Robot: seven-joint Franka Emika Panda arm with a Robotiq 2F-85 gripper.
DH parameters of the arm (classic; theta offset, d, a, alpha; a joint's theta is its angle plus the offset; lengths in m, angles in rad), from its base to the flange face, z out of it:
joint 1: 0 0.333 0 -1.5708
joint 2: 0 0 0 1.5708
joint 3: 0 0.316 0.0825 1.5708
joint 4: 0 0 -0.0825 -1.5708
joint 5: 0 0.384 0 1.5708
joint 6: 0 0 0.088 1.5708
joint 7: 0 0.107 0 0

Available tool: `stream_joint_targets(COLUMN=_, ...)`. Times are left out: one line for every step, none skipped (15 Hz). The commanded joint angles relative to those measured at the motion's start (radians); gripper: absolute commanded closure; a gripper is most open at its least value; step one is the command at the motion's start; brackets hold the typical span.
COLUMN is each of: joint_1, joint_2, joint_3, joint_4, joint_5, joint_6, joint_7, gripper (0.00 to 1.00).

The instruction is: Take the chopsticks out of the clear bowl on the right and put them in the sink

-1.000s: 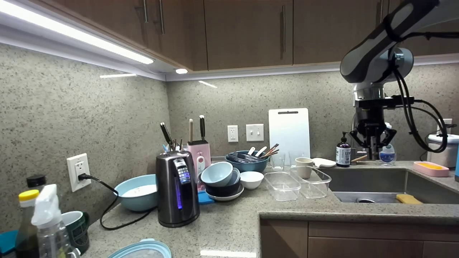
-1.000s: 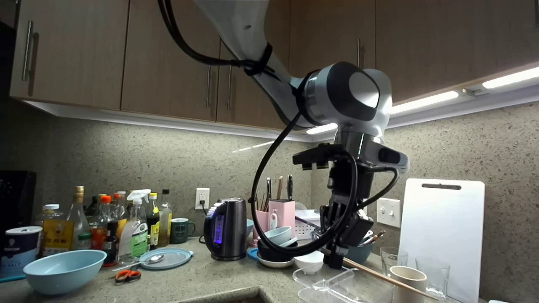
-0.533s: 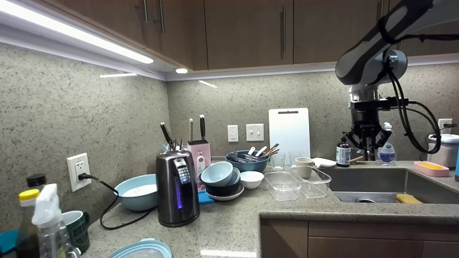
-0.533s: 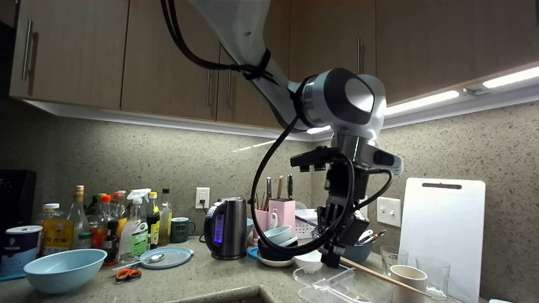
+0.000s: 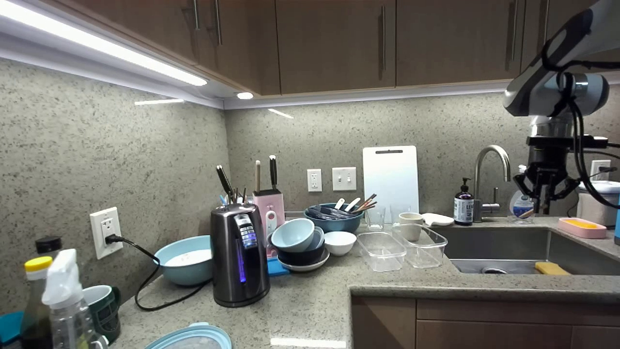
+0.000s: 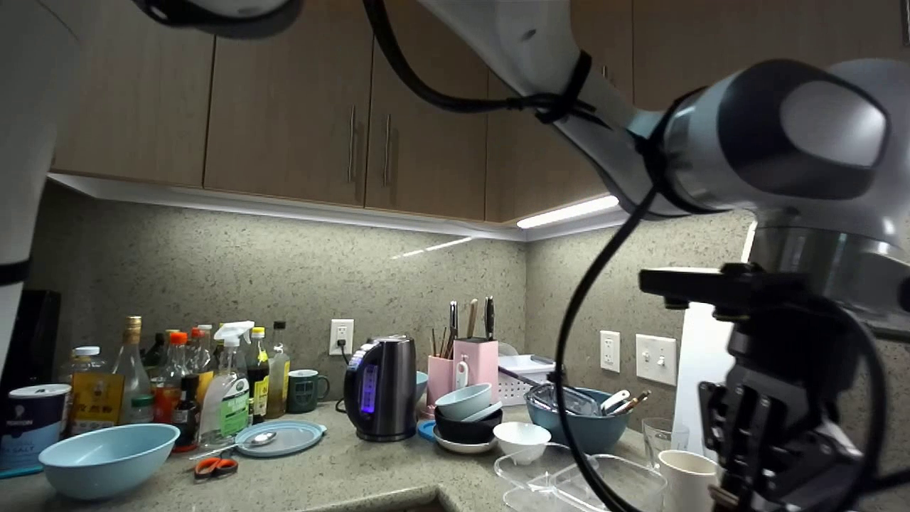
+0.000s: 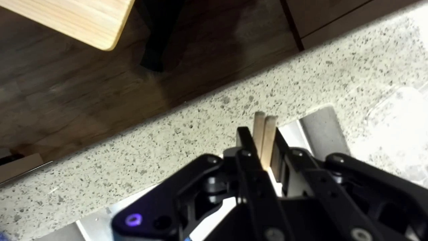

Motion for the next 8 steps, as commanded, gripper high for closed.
stream_joint_targets(joint_1=-0.086, joint_2=0.182, joint_3=-0.003, joint_4=0.158, joint_5=0.158, joint_6=-0.037, joint_7=-0.083, gripper=0.96)
stream_joint_targets(joint_1=-0.064, joint_2=0.087, joint_3=-0.001, joint_4=0.069, joint_5=0.085, joint_6=-0.003, joint_7=-0.055, gripper=0.85)
stream_joint_targets(joint_1=-0.084, joint_2=0.127, joint_3=0.003, joint_4=0.100, joint_5=0.112, joint_6=-0.007, joint_7=-0.061, gripper=0.85)
stream_joint_targets(joint_1=-0.094, joint_2=0.157, joint_3=0.006, joint_4=0.124, joint_5=0.123, joint_6=-0.008, joint_7=-0.061, gripper=0.85)
stream_joint_targets(joint_1=-0.096, joint_2=0.177, joint_3=0.009, joint_4=0.139, joint_5=0.128, joint_6=-0.009, joint_7=-0.060, gripper=0.85)
stream_joint_targets(joint_1=-0.095, joint_2=0.186, joint_3=0.012, joint_4=0.147, joint_5=0.129, joint_6=-0.009, joint_7=-0.060, gripper=0.96)
stream_joint_targets(joint_1=-0.106, joint_2=0.228, joint_3=0.022, joint_4=0.196, joint_5=0.142, joint_6=-0.038, joint_7=-0.069, gripper=0.96)
stream_joint_targets(joint_1=-0.113, joint_2=0.257, joint_3=0.027, joint_4=0.228, joint_5=0.150, joint_6=-0.047, joint_7=-0.061, gripper=0.96)
